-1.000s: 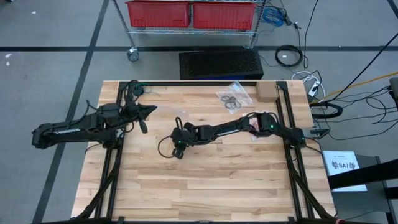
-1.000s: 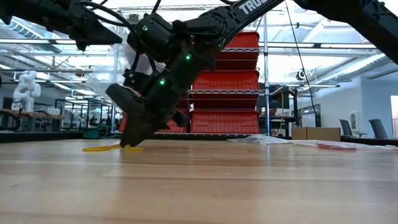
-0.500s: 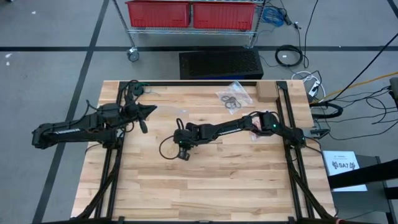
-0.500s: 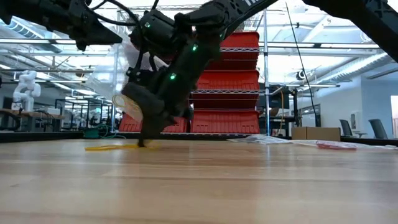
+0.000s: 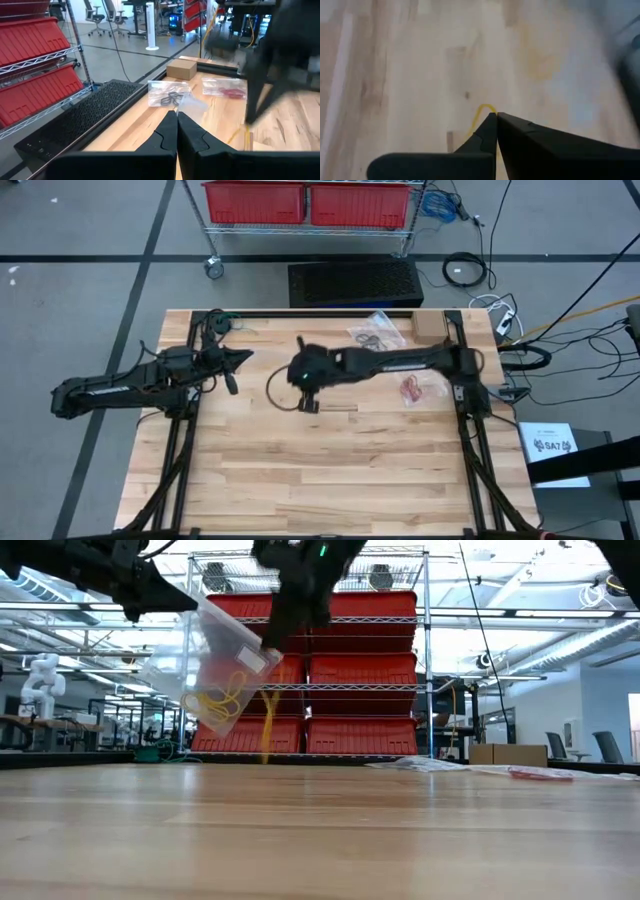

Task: Sort rubber bands
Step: Put the yellow rubber band into the zip bag

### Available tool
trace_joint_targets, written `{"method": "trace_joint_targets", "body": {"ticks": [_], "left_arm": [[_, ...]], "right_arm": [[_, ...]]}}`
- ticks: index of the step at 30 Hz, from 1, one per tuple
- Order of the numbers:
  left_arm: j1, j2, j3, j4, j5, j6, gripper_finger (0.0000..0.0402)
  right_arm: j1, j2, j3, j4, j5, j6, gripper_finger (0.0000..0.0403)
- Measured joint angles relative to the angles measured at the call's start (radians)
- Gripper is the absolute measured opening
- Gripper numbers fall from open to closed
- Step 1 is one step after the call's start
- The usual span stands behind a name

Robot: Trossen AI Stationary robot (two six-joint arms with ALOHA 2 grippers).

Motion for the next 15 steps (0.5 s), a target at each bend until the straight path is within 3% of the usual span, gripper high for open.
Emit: {"method": "trace_joint_targets", "body": {"ticks": [8,15], "left_arm": [[0.000,0.071,0.000,0.029,0.001,-0.007,0.0000],[0.000,0.169,0.000,0.110,0.001,-0.007,0.0000]], "right_arm": [[-0.035,-0.146,0.000,0.046,0.029,-0.094,0.0000],[-0.048,-0.195,0.000,0.079,0.054,-0.145,0.0000]]}}
